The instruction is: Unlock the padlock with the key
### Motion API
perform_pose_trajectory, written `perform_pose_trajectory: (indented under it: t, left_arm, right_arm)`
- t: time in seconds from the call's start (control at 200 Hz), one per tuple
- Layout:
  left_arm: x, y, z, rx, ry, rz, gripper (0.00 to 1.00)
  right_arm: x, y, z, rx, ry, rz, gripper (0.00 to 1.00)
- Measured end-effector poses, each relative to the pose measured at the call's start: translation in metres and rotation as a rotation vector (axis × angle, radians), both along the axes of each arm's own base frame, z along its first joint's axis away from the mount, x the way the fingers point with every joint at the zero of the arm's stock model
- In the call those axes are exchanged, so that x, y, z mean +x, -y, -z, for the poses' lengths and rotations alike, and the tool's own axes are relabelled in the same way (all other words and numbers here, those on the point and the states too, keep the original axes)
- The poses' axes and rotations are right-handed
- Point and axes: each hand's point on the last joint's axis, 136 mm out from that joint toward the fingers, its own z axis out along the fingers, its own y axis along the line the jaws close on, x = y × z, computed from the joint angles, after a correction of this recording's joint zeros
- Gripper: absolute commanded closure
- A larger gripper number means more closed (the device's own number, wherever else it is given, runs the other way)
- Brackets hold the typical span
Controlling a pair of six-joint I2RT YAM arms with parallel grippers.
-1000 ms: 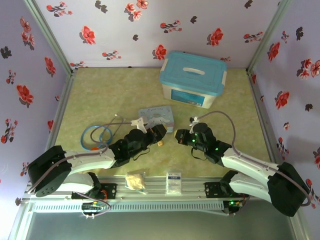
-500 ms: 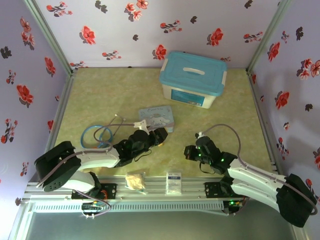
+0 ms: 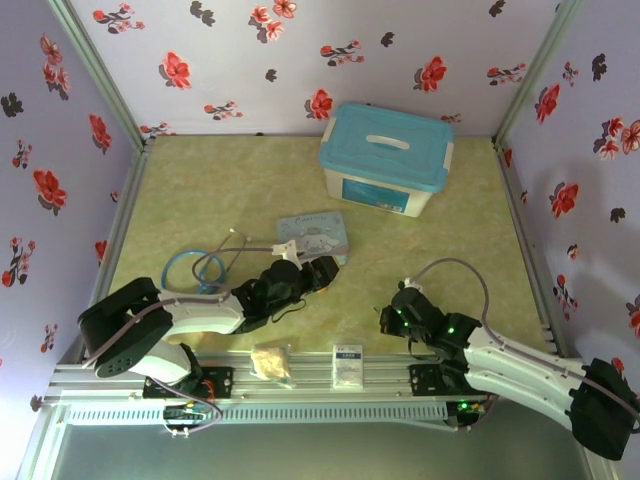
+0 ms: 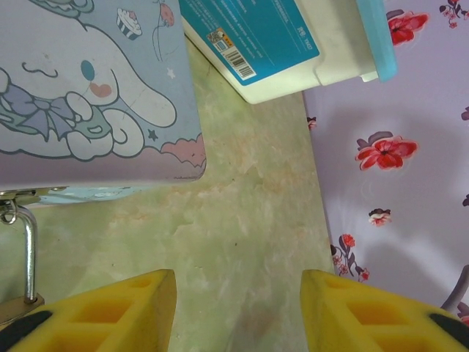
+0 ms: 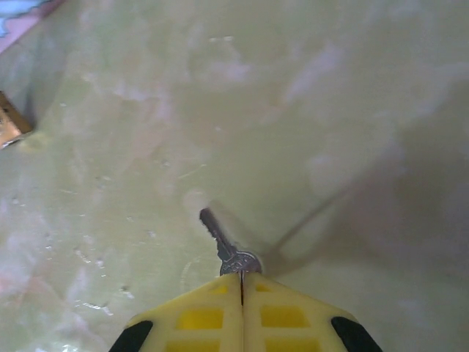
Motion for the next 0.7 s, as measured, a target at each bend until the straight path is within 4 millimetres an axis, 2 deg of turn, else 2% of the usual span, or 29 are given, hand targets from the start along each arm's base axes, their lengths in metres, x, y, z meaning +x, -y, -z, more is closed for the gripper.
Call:
perform_pose_trajectory:
  t: [0.2, 0.29, 0.515, 0.7]
  left_arm:
    - [0.000, 0.003, -0.002, -0.015, 0.006, 0.007, 0.51]
    - [0.000, 0.004, -0.004, -0.024, 0.010, 0.009, 0.51]
    - [0.000, 0.004, -0.005, -0.029, 0.013, 0.009, 0.51]
    - [0.001, 0.005, -0.008, -0.041, 0.020, 0.009, 0.51]
  right_arm:
    - [0.001, 0.010, 0.001, -0.067, -0.012, 0.031, 0.64]
    - [0.004, 0.010, -0.005, -0.085, -0.005, 0.023, 0.57]
    - [0.009, 0.007, -0.018, -0.136, 0.013, -0.022, 0.58]
    - [0.007, 0.008, -0.014, -0.215, -0.007, -0.087, 0.61]
